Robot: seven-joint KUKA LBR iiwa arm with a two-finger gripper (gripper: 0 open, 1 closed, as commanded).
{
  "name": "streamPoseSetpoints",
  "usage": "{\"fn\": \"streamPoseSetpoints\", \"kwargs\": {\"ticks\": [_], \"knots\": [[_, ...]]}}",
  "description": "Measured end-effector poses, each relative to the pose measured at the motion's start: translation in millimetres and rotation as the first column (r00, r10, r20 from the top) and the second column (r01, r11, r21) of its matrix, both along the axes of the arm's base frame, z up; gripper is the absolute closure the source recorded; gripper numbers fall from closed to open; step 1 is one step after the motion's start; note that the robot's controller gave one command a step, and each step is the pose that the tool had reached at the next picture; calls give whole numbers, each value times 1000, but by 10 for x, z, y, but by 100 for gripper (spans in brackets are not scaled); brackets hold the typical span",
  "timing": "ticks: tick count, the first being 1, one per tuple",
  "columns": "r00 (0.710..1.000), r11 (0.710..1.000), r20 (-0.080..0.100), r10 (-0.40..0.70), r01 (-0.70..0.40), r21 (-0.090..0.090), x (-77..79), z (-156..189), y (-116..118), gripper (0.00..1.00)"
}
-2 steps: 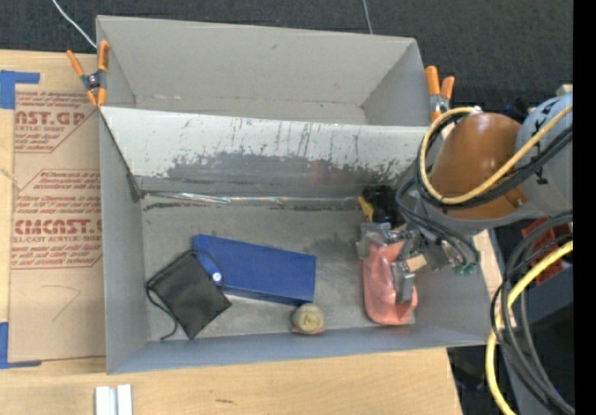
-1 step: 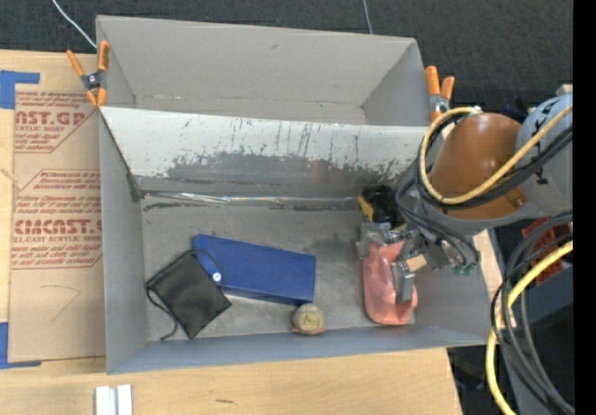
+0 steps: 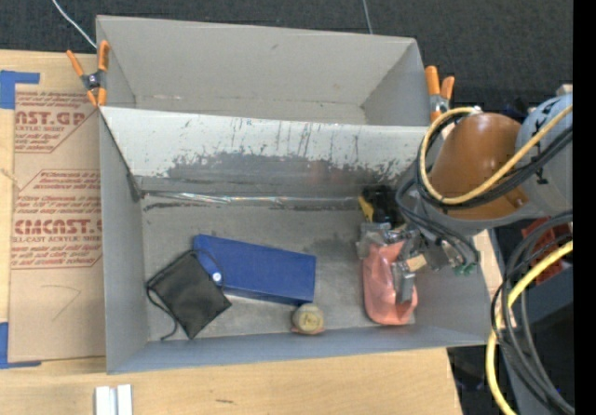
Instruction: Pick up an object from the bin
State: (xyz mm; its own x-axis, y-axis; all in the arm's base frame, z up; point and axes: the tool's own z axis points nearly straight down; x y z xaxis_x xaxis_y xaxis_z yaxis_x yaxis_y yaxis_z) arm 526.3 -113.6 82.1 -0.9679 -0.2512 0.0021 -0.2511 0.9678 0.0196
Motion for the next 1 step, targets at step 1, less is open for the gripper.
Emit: {"fn": "streamPoseSetpoints", "kwargs": {"ticks": [1], "knots": [[1000, 1000, 0, 0, 0, 0, 0, 0, 0, 100]]}}
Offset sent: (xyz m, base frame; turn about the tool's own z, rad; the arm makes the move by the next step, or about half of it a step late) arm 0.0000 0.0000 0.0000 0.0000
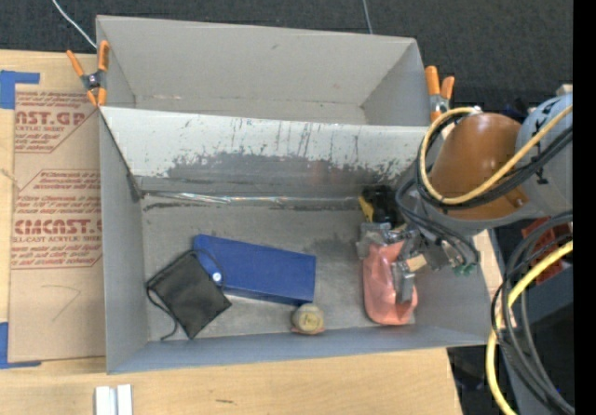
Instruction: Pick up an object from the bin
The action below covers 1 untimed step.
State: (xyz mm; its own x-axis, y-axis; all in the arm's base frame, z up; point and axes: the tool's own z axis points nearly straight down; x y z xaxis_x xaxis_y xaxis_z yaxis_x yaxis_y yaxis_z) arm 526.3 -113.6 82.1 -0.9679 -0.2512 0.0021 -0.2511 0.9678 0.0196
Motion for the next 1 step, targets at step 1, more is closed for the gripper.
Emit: {"fn": "streamPoseSetpoints", "kwargs": {"ticks": [1], "knots": [[1000, 1000, 0, 0, 0, 0, 0, 0, 0, 100]]}}
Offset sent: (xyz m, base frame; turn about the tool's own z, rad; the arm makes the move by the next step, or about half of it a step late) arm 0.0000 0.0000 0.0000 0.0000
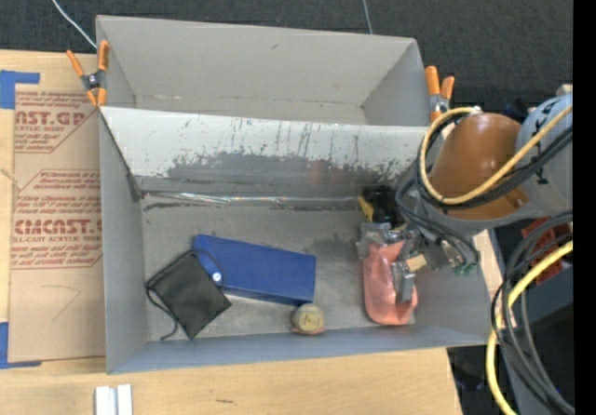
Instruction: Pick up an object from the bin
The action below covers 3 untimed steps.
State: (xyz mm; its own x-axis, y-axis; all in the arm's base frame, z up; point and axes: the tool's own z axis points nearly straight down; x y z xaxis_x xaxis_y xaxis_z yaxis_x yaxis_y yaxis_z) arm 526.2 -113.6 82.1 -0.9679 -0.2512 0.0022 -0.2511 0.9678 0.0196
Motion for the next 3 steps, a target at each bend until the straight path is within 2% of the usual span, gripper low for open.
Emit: {"fn": "streamPoseSetpoints", "kwargs": {"ticks": [3], "knots": [[1000, 1000, 0, 0, 0, 0, 0, 0, 0, 100]]}}
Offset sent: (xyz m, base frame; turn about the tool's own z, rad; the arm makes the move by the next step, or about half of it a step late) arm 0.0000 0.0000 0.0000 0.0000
